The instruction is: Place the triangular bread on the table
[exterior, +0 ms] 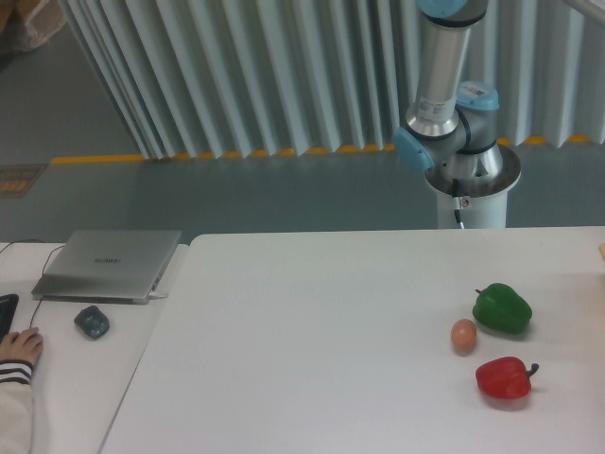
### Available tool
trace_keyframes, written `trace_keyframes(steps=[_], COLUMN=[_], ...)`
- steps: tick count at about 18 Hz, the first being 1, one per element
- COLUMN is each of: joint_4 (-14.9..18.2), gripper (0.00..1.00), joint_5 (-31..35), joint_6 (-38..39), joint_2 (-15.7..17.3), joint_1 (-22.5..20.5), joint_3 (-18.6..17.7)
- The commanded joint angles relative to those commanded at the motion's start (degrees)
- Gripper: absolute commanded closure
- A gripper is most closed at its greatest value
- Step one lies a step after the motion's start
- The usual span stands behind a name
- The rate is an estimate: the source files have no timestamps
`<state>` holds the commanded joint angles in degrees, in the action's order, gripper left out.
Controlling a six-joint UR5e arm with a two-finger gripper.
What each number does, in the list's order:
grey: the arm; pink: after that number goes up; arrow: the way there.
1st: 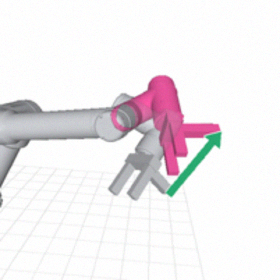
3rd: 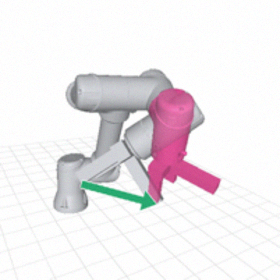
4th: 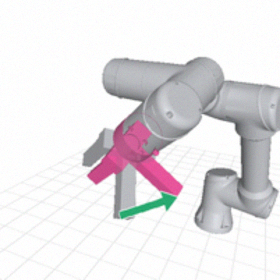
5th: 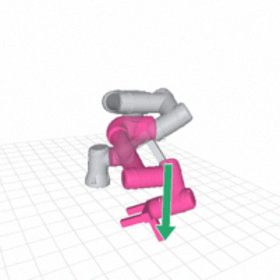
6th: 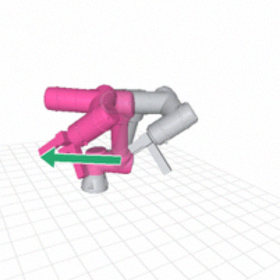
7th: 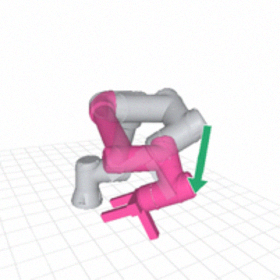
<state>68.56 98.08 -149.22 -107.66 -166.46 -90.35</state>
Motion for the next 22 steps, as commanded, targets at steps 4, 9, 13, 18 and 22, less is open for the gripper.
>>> trace_keyframes(steps=[4,9,13,18,22], joint_4=[-2.1,-2.1,-2.0,-1.9,-1.9], gripper=[0.0,0.0,0.0,0.0,0.0], joint_5=[5.4,5.8,6.1,6.1,6.2], joint_6=[-1.5,-1.9,-2.1,-2.9,-2.7], joint_2=[-3.1,-4.2,-4.4,-4.2,-4.5], joint_1=[0.5,0.6,0.5,0.3,0.4], joint_3=[0.7,0.8,0.8,0.3,0.1])
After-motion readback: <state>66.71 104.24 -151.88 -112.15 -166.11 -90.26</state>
